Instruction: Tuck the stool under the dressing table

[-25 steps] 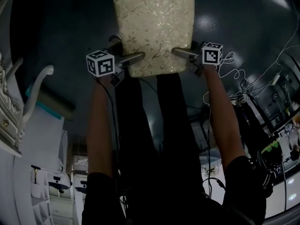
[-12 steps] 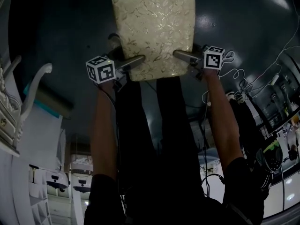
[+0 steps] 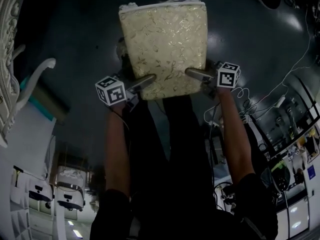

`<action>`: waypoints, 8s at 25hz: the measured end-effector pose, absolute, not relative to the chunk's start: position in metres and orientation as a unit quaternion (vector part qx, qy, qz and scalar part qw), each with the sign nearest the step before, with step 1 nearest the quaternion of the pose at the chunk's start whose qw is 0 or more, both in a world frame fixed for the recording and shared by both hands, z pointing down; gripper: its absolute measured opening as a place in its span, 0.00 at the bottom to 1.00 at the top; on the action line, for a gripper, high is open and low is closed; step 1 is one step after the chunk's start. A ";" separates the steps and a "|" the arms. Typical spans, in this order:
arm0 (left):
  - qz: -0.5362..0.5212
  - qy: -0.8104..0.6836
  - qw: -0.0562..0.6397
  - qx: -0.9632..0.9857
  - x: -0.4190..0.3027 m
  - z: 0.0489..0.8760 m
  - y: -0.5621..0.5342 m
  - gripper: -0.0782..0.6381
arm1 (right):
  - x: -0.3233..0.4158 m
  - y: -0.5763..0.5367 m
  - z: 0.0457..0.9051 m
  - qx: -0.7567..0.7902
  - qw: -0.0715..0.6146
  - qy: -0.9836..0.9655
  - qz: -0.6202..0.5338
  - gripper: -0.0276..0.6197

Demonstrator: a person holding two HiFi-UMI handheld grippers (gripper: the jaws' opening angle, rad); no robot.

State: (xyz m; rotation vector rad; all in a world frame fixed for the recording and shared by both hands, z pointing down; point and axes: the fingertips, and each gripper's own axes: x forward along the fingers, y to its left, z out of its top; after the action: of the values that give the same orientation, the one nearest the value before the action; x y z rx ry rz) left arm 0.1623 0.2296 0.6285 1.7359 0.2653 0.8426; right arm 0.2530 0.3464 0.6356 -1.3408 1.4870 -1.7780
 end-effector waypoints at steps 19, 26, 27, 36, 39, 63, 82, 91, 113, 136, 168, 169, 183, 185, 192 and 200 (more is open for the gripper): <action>0.186 -0.081 0.607 0.768 0.000 0.481 0.187 0.85 | 0.136 0.244 0.488 -0.338 0.066 0.668 -0.660 0.89; 0.134 -0.149 0.609 0.768 -0.091 0.469 0.141 0.85 | 0.054 0.176 0.479 -0.286 0.024 0.702 -0.651 0.89; 0.129 -0.154 0.611 0.766 -0.101 0.469 0.135 0.85 | 0.045 0.168 0.478 -0.281 0.021 0.704 -0.652 0.89; 0.097 -0.172 0.630 0.751 -0.182 0.487 0.062 0.85 | -0.036 0.083 0.489 -0.263 -0.016 0.704 -0.660 0.89; 0.096 -0.170 0.630 0.751 -0.190 0.490 0.046 0.85 | -0.042 0.068 0.493 -0.265 -0.019 0.704 -0.659 0.89; 0.040 -0.249 0.629 0.736 -0.201 0.618 -0.089 0.85 | -0.046 -0.083 0.631 -0.218 -0.040 0.720 -0.658 0.89; 0.033 -0.251 0.630 0.734 -0.212 0.711 -0.165 0.85 | -0.056 -0.147 0.720 -0.242 -0.021 0.710 -0.661 0.89; 0.023 -0.249 0.628 0.737 -0.211 0.710 -0.168 0.85 | -0.061 -0.152 0.713 -0.243 -0.009 0.715 -0.655 0.89; 0.073 -0.321 0.544 0.772 -0.267 0.644 -0.160 0.80 | -0.002 -0.128 0.656 -0.398 -0.092 0.714 -0.568 0.93; 0.065 -0.569 0.287 0.768 -0.318 0.499 -0.026 0.12 | 0.000 -0.017 0.498 -0.582 -0.105 0.752 -0.291 0.04; 0.072 -0.575 0.131 0.804 -0.268 0.709 0.027 0.38 | -0.010 0.028 0.674 -0.584 -0.029 0.796 -0.157 0.39; 0.075 -0.578 0.134 0.802 -0.267 0.711 0.032 0.39 | -0.006 0.029 0.675 -0.582 -0.028 0.796 -0.160 0.41; 0.140 -0.573 0.139 0.796 -0.260 0.733 0.007 0.51 | -0.005 0.009 0.737 -0.566 -0.075 0.796 -0.201 0.49; 0.139 -0.568 0.145 0.798 -0.258 0.739 0.000 0.52 | -0.008 0.004 0.746 -0.561 -0.088 0.798 -0.204 0.52; 0.144 -0.554 0.150 0.806 -0.249 0.763 -0.017 0.54 | -0.014 -0.008 0.767 -0.559 -0.122 0.799 -0.186 0.51; 0.148 -0.557 0.137 0.805 -0.251 0.765 -0.027 0.46 | -0.021 -0.007 0.770 -0.569 -0.112 0.794 -0.184 0.38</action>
State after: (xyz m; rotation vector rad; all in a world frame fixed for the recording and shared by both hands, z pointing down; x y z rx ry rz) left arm -0.2508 -0.0269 0.7647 2.3308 -1.6123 0.4287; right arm -0.0210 -0.0068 0.7696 -1.9273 2.6878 -0.6238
